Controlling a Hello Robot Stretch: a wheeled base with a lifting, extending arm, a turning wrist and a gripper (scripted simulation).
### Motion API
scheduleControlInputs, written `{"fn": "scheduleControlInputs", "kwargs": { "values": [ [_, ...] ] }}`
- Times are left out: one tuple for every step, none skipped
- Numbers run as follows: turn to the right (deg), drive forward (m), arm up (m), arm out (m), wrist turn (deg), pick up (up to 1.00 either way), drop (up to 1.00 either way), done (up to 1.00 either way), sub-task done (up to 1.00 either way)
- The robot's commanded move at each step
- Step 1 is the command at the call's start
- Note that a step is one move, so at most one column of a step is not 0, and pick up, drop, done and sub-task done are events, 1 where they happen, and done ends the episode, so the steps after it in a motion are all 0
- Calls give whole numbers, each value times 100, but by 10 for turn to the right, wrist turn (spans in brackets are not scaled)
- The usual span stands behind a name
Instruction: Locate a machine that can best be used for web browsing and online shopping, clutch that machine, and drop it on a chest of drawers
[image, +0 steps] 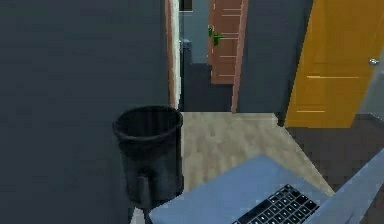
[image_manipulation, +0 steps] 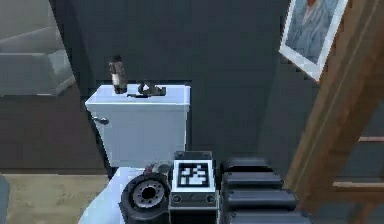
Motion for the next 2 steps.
{"fn": "scheduleControlInputs", "kwargs": {
  "values": [
    [0,45,0,0,0,0,0,0,0],
    [300,0,0,0,0,0,0,0,0]
  ]
}}
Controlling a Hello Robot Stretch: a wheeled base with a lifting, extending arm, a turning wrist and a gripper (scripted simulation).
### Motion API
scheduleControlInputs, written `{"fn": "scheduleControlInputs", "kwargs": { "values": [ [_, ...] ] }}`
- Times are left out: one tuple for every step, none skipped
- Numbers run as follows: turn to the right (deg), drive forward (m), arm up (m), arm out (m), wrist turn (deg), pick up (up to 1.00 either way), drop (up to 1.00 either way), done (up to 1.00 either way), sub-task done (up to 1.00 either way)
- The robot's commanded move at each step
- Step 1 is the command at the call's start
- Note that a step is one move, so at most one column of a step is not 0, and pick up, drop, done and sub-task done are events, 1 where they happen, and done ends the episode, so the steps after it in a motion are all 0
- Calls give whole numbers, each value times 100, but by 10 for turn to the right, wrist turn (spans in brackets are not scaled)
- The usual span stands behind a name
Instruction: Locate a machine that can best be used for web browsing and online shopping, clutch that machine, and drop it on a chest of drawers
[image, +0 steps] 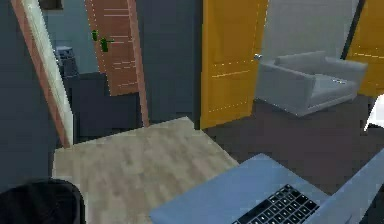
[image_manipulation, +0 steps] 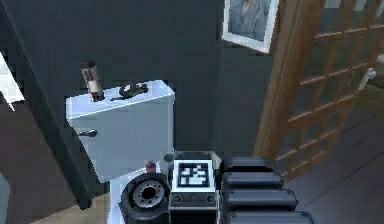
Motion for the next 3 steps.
{"fn": "scheduleControlInputs", "kwargs": {
  "values": [
    [0,55,0,0,0,0,0,0,0],
    [-420,0,0,0,0,0,0,0,0],
    [0,30,0,0,0,0,0,0,0]
  ]
}}
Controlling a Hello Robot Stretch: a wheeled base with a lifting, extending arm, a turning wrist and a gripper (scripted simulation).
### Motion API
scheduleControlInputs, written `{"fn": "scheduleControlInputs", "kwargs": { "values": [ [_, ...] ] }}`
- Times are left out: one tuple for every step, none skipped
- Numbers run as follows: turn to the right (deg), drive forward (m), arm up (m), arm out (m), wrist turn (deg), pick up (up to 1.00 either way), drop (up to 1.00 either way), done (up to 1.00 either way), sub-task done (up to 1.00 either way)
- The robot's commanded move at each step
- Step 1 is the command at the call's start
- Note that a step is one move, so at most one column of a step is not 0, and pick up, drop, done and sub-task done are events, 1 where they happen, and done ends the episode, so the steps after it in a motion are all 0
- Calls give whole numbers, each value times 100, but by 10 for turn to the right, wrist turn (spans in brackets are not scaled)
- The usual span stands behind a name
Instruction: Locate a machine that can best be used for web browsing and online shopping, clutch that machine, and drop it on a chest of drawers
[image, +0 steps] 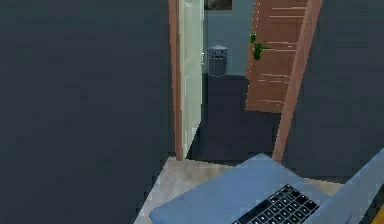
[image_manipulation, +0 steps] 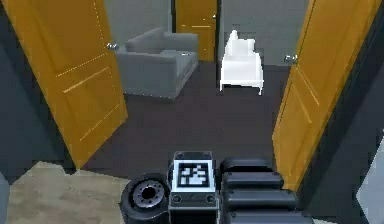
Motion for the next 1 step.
{"fn": "scheduleControlInputs", "kwargs": {
  "values": [
    [330,0,0,0,0,0,0,0,0]
  ]
}}
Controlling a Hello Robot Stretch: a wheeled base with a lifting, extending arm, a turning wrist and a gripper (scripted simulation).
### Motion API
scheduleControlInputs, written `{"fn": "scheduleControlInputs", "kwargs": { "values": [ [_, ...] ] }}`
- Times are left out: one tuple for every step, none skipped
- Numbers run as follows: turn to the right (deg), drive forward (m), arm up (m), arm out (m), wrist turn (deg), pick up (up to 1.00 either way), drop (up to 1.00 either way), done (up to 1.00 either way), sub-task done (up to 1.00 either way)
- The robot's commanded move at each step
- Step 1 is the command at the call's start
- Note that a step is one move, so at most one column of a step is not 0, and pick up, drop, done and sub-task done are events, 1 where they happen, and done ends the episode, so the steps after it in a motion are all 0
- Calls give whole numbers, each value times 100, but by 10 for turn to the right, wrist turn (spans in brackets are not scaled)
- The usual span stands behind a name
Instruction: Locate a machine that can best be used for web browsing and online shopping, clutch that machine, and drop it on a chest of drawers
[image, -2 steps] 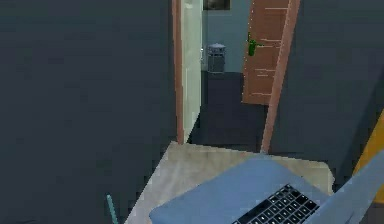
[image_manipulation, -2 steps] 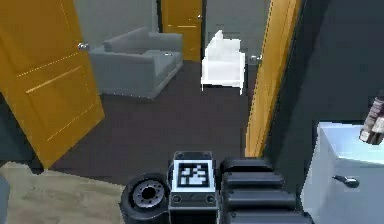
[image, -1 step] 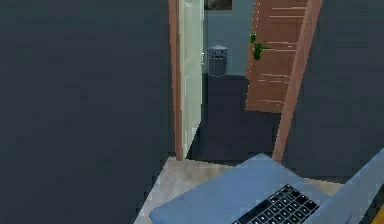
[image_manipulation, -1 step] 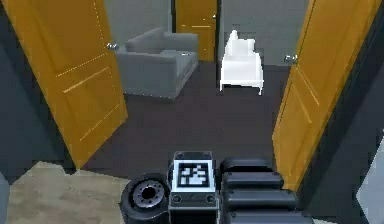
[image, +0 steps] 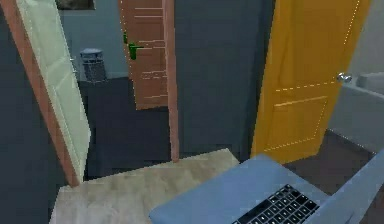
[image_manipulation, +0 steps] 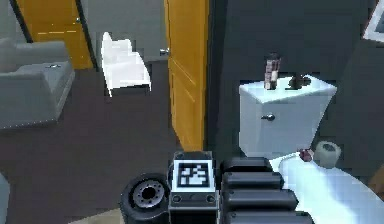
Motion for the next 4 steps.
{"fn": "scheduleControlInputs", "kwargs": {
  "values": [
    [0,15,0,0,0,0,0,0,0],
    [-210,0,0,0,0,0,0,0,0],
    [0,100,0,0,0,0,0,0,0],
    [0,100,0,0,0,0,0,0,0]
  ]
}}
